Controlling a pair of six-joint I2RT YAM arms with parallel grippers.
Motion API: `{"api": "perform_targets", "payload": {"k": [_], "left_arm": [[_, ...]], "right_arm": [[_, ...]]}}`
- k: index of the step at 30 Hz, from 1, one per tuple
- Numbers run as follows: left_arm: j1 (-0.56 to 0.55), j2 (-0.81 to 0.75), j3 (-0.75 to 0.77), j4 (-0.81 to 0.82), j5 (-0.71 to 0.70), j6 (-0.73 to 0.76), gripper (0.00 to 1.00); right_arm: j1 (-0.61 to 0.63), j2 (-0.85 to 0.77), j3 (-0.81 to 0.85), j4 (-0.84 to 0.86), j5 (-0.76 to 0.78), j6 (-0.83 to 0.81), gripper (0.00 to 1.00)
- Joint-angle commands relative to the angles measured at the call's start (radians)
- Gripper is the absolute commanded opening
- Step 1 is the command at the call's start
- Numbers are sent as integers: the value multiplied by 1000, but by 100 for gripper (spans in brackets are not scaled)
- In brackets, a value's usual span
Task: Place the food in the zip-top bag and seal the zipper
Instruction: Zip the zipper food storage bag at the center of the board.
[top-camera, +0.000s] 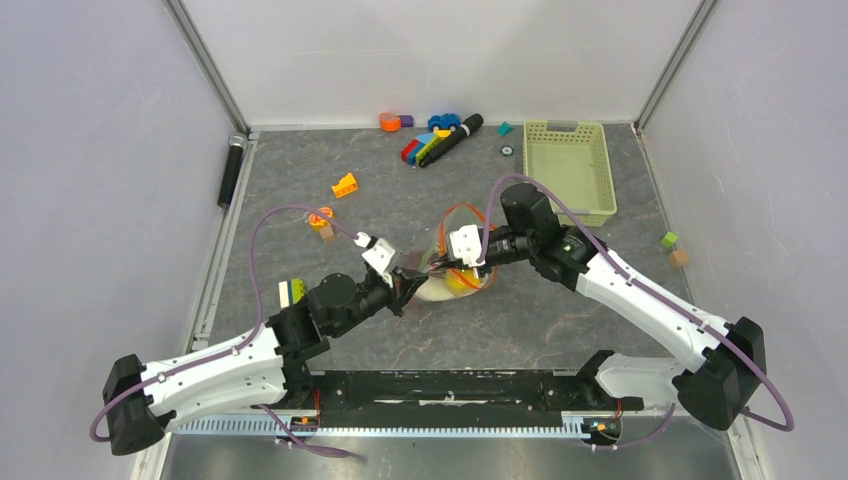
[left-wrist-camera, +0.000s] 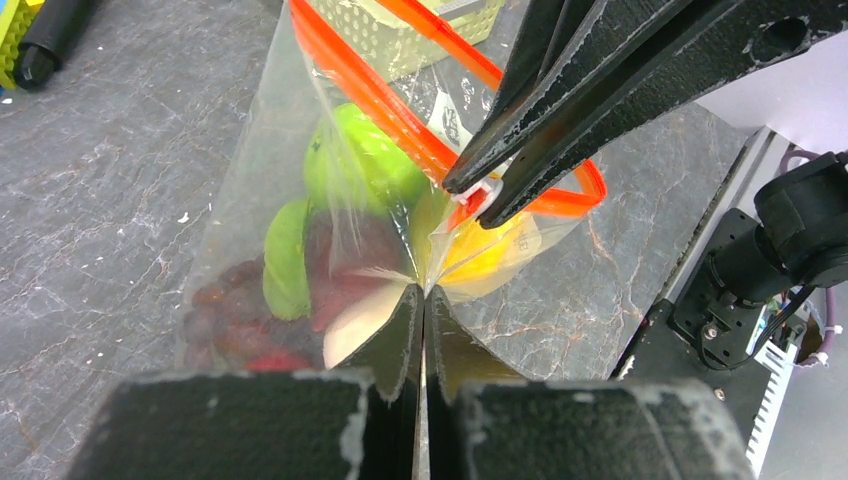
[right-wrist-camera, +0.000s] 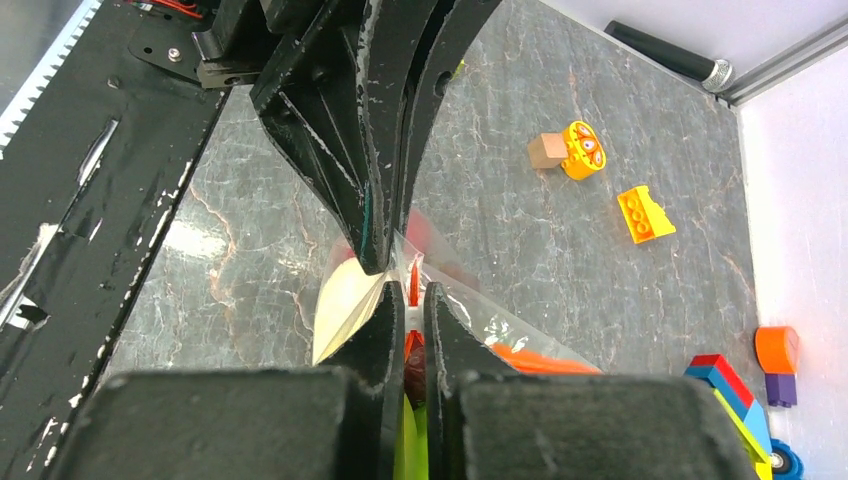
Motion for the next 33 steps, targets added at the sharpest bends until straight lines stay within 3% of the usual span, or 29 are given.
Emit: {"api": "perform_targets", "payload": {"k": [1,14,21,28,32,33], "left_arm": [[3,-51,-16,49,-57,23,2],[3,-76,-25,44,-78,9,2],[2,-104,-30,36,-89,8,2],[2,-108,-31,33,-103,8,2],[3,-91,-11,5,-87,10,2],[3,-76,-3,-7,-80,9,8]], "right_arm": [[-9,-1,44,-23,53,24,2],[-10,-15,44,-20,90,41,2],[-10,4,72,33,165,188,0],[-11,68,135,-87,272,147,0],[-9,75,145,-82,152,146,0],[-10,78,149,-80,112,146,0]]}}
